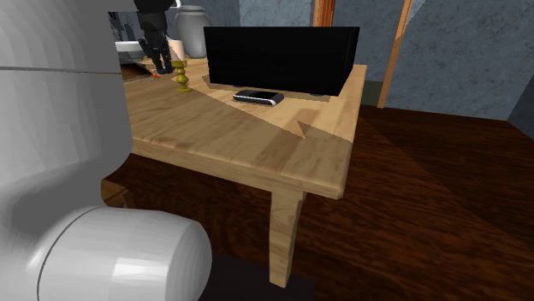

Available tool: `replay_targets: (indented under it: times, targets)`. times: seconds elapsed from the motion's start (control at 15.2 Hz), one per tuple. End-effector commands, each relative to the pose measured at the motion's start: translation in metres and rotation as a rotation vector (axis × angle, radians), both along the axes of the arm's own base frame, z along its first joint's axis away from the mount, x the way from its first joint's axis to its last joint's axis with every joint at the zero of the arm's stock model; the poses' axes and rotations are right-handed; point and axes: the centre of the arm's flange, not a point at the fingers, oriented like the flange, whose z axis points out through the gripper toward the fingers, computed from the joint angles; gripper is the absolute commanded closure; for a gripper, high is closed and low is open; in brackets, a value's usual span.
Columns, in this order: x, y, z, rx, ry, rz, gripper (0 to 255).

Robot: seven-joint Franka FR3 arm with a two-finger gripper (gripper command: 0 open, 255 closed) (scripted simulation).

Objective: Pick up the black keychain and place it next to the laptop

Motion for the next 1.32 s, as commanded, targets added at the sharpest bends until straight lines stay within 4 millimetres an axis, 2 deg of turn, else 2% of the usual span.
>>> replay_targets:
  times: [0.0, 0.07, 0.13, 0.46, 0.73, 1.25]
  targets:
    - [0.0, 0.0, 0.0, 0.0, 0.0, 0.0, 255]
    - [0.0, 0.0, 0.0, 0.0, 0.0, 0.0, 255]
    - [0.0, 0.0, 0.0, 0.0, 0.0, 0.0, 0]
    - [0.0, 0.0, 0.0, 0.0, 0.0, 0.0, 0]
    - [-0.002, -0.001, 0.05, 0.0, 0.0, 0.0, 0]
    - [-0.002, -0.001, 0.05, 0.0, 0.0, 0.0, 0]
